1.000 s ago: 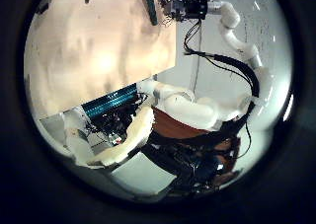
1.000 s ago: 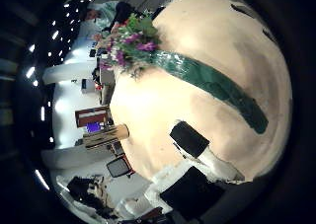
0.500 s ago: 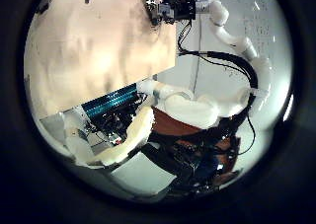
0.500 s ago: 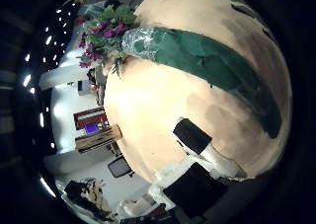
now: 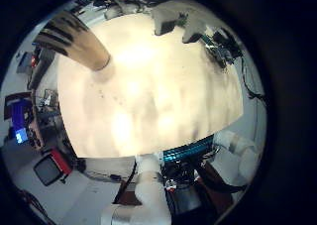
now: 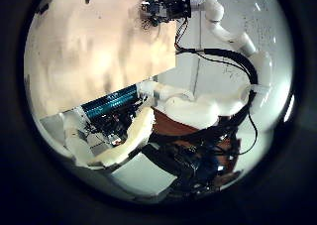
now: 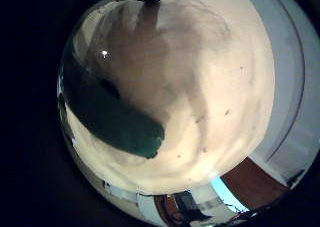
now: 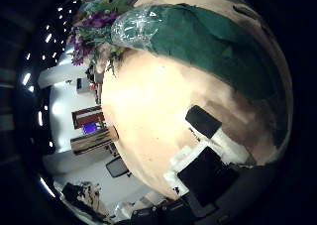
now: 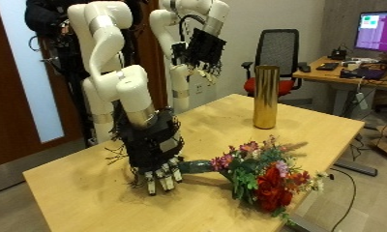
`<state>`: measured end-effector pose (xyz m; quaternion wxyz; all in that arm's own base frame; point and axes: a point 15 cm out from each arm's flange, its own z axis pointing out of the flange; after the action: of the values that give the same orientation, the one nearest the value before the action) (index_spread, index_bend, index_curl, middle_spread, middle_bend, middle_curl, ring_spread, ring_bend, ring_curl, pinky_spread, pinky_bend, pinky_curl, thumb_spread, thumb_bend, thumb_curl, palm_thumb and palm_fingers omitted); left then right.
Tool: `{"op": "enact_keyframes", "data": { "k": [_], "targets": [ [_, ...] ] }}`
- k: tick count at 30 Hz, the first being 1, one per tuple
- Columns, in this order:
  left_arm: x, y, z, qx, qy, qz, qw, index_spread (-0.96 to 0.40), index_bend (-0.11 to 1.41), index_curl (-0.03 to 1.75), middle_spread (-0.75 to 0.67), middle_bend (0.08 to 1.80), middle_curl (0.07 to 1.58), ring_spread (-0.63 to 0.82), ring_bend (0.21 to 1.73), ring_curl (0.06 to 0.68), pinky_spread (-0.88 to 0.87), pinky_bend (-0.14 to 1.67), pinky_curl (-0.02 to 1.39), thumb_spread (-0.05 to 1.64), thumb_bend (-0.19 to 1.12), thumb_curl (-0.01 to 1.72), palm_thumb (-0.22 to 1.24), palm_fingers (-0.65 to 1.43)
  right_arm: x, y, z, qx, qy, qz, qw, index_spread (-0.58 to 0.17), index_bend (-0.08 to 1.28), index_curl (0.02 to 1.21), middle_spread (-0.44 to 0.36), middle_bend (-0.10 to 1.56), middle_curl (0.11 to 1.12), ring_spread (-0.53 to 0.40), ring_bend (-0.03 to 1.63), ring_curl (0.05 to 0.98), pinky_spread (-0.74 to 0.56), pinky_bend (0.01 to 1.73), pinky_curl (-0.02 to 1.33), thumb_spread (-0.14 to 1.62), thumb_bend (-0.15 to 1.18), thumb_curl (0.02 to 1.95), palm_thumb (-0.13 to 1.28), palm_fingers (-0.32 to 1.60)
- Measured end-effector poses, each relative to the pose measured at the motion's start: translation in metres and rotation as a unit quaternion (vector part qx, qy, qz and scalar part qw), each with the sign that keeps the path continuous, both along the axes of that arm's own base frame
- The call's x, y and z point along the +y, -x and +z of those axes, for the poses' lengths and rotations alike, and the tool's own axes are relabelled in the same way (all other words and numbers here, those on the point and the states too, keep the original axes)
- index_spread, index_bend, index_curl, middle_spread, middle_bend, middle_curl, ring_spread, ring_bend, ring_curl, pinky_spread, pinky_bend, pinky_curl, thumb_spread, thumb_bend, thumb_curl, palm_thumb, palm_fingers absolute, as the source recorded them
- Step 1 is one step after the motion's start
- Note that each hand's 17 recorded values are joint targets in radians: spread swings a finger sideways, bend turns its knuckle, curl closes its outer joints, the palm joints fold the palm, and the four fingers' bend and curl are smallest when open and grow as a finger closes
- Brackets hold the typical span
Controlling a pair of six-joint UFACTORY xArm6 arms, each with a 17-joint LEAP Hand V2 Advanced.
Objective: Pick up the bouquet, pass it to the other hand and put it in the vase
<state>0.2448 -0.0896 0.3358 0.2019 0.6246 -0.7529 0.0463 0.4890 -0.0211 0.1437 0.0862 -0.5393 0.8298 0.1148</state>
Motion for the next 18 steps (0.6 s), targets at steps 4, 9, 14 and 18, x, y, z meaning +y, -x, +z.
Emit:
{"op": "enact_keyframes", "data": {
  "k": [4,9,14,18],
  "targets": [
    [-0.001,0.0,0.001,-0.001,0.0,0.0,1.0,0.13,0.14,0.22,0.48,0.26,0.32,0.59,0.66,0.201,0.58,0.44,0.3,0.95,-0.03,0.31,0.46,-0.02,-0.001,-0.005,-0.003,0.004,-0.002,0.0,1.0,-0.051,0.16,0.27,0.166,0.46,0.36,0.074,0.76,0.208,0.17,0.57,0.22,1.01,-0.02,0.41,0.74,0.22],
    [-0.001,0.001,0.001,0.0,0.0,-0.001,1.0,0.13,0.14,0.22,0.48,0.26,0.32,0.59,0.66,0.201,0.58,0.43,0.3,0.96,-0.03,0.31,0.46,-0.02,-0.002,-0.01,-0.006,0.006,-0.001,0.002,1.0,-0.063,0.17,0.28,0.146,0.48,0.37,0.048,0.79,0.209,0.14,0.55,0.21,1.0,-0.02,0.42,0.75,0.28],
    [-0.002,0.0,0.003,-0.004,0.0,-0.002,1.0,0.13,0.14,0.22,0.48,0.26,0.32,0.59,0.66,0.202,0.59,0.43,0.3,0.96,-0.03,0.31,0.46,-0.02,0.001,-0.008,-0.008,0.024,-0.008,0.009,1.0,-0.092,0.19,0.3,0.116,0.51,0.37,-0.002,0.84,0.212,0.11,0.51,0.19,0.99,-0.02,0.43,0.76,0.4],
    [-0.002,0.001,0.003,-0.003,0.0,-0.003,1.0,0.13,0.14,0.22,0.48,0.25,0.32,0.59,0.66,0.202,0.59,0.44,0.3,0.96,-0.03,0.31,0.46,-0.02,0.004,-0.006,-0.005,0.037,-0.014,0.017,0.999,-0.13,0.2,0.33,0.058,0.55,0.39,-0.068,0.87,0.215,0.07,0.48,0.16,0.98,-0.02,0.44,0.79,0.51]
  ]
}}
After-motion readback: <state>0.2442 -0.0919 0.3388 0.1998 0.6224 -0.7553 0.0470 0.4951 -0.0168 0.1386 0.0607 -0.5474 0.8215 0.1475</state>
